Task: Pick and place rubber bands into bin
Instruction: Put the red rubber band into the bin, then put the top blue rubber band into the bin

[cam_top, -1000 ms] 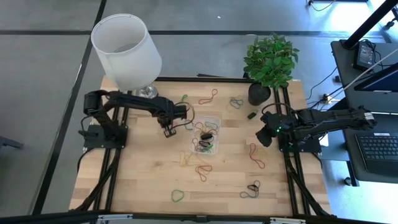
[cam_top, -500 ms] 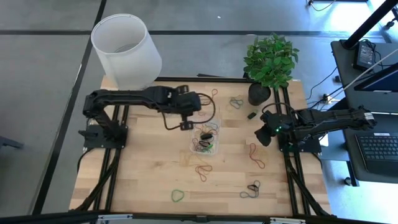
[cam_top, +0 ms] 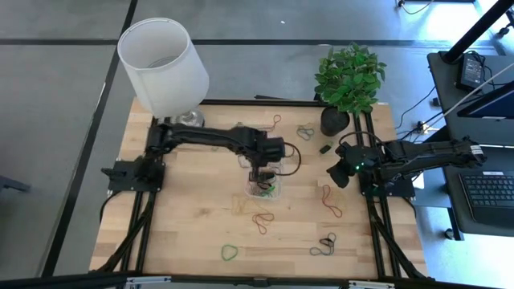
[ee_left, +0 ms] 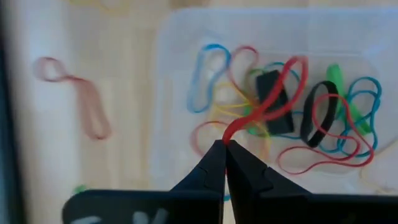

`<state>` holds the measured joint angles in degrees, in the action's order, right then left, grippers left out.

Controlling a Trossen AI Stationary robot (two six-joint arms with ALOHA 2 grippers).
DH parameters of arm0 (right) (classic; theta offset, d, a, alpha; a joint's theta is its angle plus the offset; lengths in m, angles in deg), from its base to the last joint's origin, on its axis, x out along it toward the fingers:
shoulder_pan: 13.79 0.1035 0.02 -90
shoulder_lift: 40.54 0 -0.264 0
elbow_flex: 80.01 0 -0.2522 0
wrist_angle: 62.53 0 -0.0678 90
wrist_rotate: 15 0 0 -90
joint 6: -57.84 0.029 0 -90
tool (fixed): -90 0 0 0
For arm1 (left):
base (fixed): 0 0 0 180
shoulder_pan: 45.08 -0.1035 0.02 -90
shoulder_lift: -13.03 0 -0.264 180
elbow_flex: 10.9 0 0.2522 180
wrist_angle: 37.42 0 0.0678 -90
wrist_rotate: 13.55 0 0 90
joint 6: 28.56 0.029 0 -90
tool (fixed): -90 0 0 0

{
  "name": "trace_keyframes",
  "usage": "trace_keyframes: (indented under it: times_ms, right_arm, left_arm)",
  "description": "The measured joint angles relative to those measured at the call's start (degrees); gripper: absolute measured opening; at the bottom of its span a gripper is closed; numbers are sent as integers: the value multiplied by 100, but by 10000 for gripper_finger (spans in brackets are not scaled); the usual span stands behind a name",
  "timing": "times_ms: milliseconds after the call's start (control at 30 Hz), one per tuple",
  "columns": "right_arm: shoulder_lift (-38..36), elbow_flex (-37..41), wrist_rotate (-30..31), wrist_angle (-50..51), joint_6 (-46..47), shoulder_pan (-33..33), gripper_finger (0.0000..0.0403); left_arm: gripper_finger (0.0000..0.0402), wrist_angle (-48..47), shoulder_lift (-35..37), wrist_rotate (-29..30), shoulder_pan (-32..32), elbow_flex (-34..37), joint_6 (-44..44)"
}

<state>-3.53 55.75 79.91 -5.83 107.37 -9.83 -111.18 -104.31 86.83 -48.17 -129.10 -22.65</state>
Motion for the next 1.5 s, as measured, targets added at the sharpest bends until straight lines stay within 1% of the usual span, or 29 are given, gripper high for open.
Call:
trace_keyframes:
  times_ms: [100,200,367,467,667,800,1000,1200,1300,1400,1500]
  right_arm:
    - [0,0,0,-3,76,0,17]
    - [0,0,0,-4,106,0,17]
    - [0,0,0,-9,106,0,17]
    - [0,0,2,-9,106,0,17]
    - [0,0,1,-9,103,0,17]
    - [0,0,1,-9,110,0,16]
    - [-4,0,2,-16,119,0,16]
    - [0,0,4,-51,119,-2,16]
    - [0,0,4,-51,108,-2,16]
    - [0,0,4,-54,101,-2,16]
    - [0,0,4,-55,100,-2,16]
  left_arm:
    - [2,96,-354,-289,0,0,125]
    - [3,174,-625,-368,7,0,70]
    - [12,167,-797,-542,0,0,-69]
    - [33,213,-786,-632,0,0,-68]
    - [92,198,-786,-647,-41,-76,-66]
    - [127,24,-756,-644,-45,-267,-10]
    - [158,-265,-633,-434,-116,-674,87]
    - [164,-479,-276,-392,-246,-791,76]
    - [161,-571,75,-405,-314,-791,-59]
    - [151,-639,474,-401,-359,-762,-66]
    - [131,-608,875,-402,-387,-573,-68]
